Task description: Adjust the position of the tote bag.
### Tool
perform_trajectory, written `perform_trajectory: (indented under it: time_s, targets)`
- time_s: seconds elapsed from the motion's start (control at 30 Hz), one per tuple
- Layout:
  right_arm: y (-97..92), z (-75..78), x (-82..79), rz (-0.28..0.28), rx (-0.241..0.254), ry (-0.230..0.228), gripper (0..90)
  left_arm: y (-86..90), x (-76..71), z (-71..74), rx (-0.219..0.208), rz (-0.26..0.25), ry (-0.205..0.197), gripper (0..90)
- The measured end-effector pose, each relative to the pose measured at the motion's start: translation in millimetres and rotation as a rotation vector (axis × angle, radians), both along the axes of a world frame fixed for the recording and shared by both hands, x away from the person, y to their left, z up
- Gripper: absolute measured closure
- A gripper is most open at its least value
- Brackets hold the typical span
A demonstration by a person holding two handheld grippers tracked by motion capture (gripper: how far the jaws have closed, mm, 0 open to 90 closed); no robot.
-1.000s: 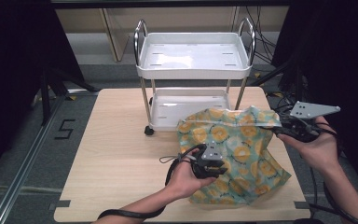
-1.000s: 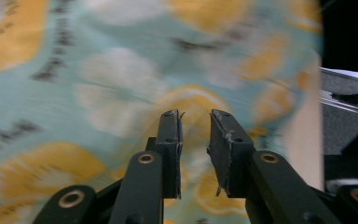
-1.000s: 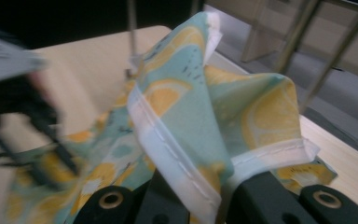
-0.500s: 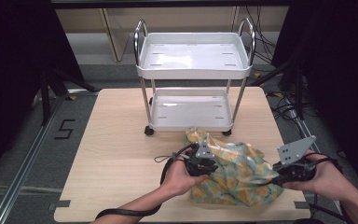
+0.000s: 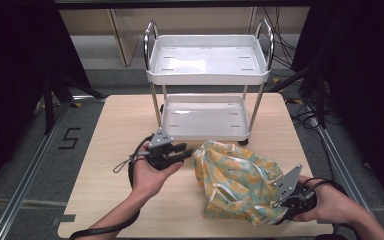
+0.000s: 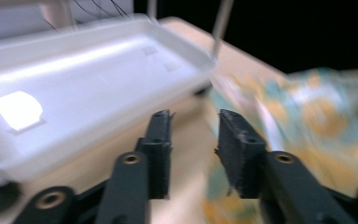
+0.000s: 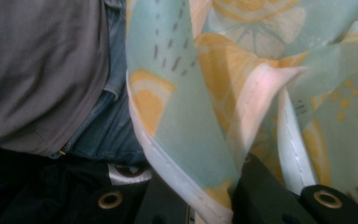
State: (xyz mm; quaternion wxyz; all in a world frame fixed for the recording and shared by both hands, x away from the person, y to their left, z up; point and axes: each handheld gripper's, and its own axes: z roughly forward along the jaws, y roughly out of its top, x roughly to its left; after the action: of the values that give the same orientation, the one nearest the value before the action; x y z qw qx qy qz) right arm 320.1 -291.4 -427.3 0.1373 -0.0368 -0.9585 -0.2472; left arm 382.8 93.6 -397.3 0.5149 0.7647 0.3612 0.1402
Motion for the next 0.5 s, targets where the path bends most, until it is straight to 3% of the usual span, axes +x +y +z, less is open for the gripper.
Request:
perform_trajectory:
  time_s: [0.03, 0.07, 0.13, 0.23, 0.27, 0.3, 0.37, 0.4, 0.5]
  targets:
    - [1.8, -1.8, 0.0, 0.013, -0.006, -0.001, 90.0, 3.2, 7.1, 7.7, -0.026, 0.008, -0.011, 60.4]
    - [1.8, -1.8, 0.0, 0.013, -0.006, -0.001, 90.0, 3.2, 7.1, 7.7, -0.026, 0.008, -0.011, 57.9]
    - [6.1, -6.4, -1.3, 0.005, -0.044, 0.000, 90.0, -6.5, 14.1, 8.8, -0.031, -0.050, 0.011, 54.2]
    - [6.0, -7.9, -1.5, -0.005, -0.062, -0.007, 90.0, -22.3, 14.8, 2.9, -0.044, -0.165, 0.090, 50.4]
    - [5.6, -8.1, -1.4, -0.008, -0.058, -0.007, 90.0, -26.9, 15.0, 0.1, -0.018, -0.206, 0.098, 49.7]
    - [5.6, -8.1, -1.4, -0.008, -0.058, -0.007, 90.0, -26.9, 15.0, 0.1, -0.018, -0.206, 0.098, 47.5]
    - [4.9, -9.6, 1.0, 0.010, -0.043, -0.025, 90.0, -35.7, 13.2, -6.5, 0.013, -0.223, 0.147, 47.4]
    - [4.8, -9.5, 0.9, 0.008, -0.045, -0.028, 89.9, -41.0, 11.9, -12.9, 0.063, -0.249, 0.203, 47.9]
    - [4.3, -8.5, -0.6, -0.010, -0.054, -0.029, 89.6, -46.8, 13.6, -21.6, 0.136, -0.305, 0.197, 53.5]
